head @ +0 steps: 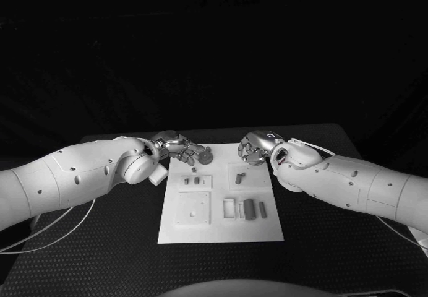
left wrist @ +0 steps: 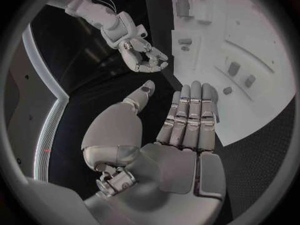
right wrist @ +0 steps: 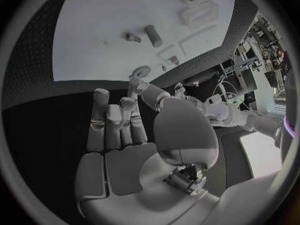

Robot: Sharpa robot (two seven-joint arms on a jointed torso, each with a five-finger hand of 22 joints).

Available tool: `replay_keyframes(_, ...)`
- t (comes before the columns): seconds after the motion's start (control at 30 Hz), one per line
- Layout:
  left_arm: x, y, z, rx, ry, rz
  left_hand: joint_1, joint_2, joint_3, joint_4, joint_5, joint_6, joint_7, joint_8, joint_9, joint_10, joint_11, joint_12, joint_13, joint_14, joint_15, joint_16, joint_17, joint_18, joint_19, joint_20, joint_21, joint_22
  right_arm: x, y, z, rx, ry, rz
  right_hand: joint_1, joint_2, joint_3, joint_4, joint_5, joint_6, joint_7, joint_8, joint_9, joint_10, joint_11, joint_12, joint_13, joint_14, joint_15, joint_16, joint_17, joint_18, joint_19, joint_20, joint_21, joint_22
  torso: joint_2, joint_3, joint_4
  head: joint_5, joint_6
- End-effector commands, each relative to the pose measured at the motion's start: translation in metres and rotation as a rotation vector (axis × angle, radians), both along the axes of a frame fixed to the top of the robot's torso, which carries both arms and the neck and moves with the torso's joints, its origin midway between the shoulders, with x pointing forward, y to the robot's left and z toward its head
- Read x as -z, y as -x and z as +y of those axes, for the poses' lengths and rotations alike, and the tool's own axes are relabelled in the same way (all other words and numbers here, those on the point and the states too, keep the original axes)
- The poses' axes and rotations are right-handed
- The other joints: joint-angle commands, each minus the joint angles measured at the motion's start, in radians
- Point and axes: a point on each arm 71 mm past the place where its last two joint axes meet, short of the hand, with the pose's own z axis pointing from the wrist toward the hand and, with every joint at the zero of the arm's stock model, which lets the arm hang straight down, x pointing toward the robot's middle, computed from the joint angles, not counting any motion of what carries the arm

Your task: Assemble the parts on the task board

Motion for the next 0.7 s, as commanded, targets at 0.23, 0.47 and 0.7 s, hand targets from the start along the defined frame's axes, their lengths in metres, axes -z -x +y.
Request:
replay_keyframes(0.23,-0.001,0.000,0.001,0.007,0.007,-0.010,0.003,0.006,-0.002,-0.007,-0.004,-0.004,0.003,-0.001,-0.001,0.001,0.000,-0.004,-0.001,0.002,-0.001,-0.008,0.003,0.007,-0.002,0.001,0.003,-0.002,0.023,0.006,0.000,-0.078,0.062,0.080,-0.040,-0.072,0.006,0.035,-0.007,-0.128,0.050,-0.071,-0.042,-0.043,0.042,-0.007,-0.003,-0.030,0.045,-0.015,0.000,0.005,-0.026,0.019,-0.019,0.015,0.000,0.0010,-0.0003,0.002,-0.005)
replay_keyframes(0.47,-0.001,0.000,0.002,0.006,0.009,-0.011,0.004,0.006,-0.003,-0.010,-0.004,-0.005,0.006,-0.001,-0.001,0.001,0.000,-0.004,-0.001,0.003,-0.001,-0.009,0.005,0.007,-0.001,0.001,0.003,-0.003,0.040,0.014,-0.002,-0.129,0.113,0.097,-0.053,-0.105,0.025,0.055,-0.006,-0.165,0.059,-0.088,-0.060,-0.150,0.053,-0.148,-0.090,-0.097,0.066,-0.083,-0.031,-0.006,-0.108,0.042,-0.068,0.008,0.000,0.0012,0.0000,0.003,-0.009)
replay_keyframes(0.7,-0.001,0.000,0.004,0.003,0.008,-0.010,0.004,0.006,-0.003,-0.011,-0.004,-0.005,0.007,-0.001,-0.001,0.001,0.000,-0.004,-0.001,0.003,-0.001,-0.009,0.006,0.007,-0.001,0.001,0.003,-0.003,0.044,0.016,-0.004,-0.134,0.087,0.082,-0.026,-0.102,0.014,0.050,-0.008,-0.168,0.068,-0.051,-0.080,-0.134,0.115,-0.580,-0.514,-0.111,0.116,-0.143,-0.119,0.005,-0.152,0.085,-0.117,0.006,0.000,0.0010,-0.0002,0.003,-0.010)
